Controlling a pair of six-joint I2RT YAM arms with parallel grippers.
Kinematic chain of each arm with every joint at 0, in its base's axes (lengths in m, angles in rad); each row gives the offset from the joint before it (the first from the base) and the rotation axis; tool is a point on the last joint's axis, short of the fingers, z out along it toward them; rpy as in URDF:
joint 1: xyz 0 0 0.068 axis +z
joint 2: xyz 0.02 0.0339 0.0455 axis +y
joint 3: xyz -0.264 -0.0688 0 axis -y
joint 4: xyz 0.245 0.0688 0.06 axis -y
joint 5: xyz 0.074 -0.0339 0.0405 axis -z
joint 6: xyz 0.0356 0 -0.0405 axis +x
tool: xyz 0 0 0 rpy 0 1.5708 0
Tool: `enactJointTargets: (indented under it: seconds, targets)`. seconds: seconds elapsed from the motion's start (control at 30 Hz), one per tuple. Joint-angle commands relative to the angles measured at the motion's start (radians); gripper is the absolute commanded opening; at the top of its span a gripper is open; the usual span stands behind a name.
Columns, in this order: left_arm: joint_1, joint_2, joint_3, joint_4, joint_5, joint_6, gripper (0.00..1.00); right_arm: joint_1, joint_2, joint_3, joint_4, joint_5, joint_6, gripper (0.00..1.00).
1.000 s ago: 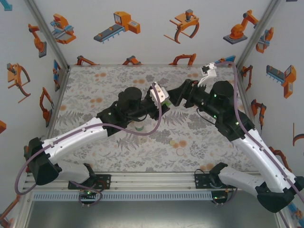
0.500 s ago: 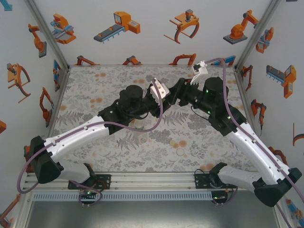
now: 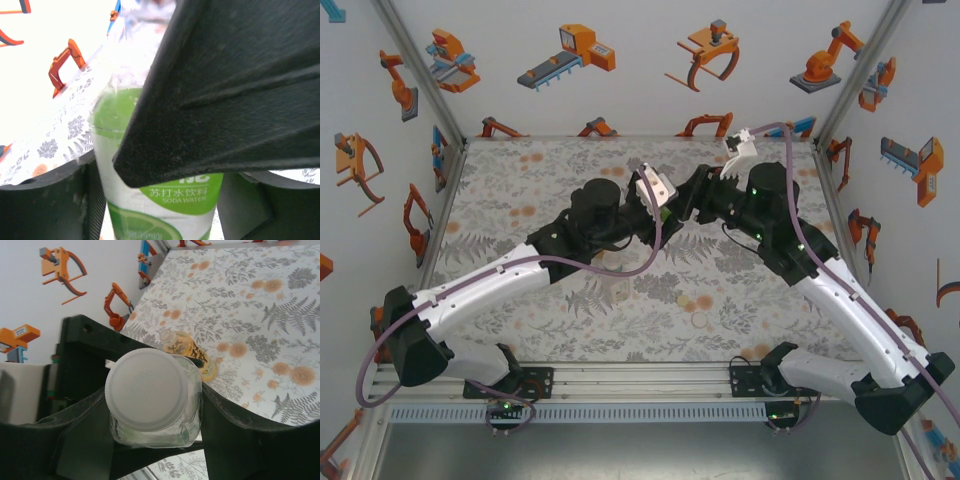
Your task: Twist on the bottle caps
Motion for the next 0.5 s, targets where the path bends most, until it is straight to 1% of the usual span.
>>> enactJointTargets:
  seconds: [0.0, 0.13, 0.27, 0.37, 0.47]
  targets:
    - [0.0, -0.039, -0.001, 0.067, 0.025, -0.023, 0.73, 0.005, -0.001, 0.003, -0.025, 0.056, -0.062, 0.43]
    - [0.002, -0.069, -0.033, 0.07, 0.02, -0.035, 0.75, 0.0, 0.011, -0.006, -0.044, 0.123, -0.145, 0.43]
    - [0.006, -0.113, -0.073, 0.063, -0.005, -0.051, 0.76, -0.029, 0.034, -0.021, -0.041, 0.187, -0.222, 0.41]
    - [0.014, -0.15, -0.105, 0.058, -0.031, -0.066, 0.76, -0.054, 0.07, -0.042, -0.011, 0.242, -0.282, 0.41]
    - [0.03, -0.183, -0.136, 0.056, -0.063, -0.104, 0.76, -0.074, 0.104, -0.086, 0.069, 0.28, -0.349, 0.41]
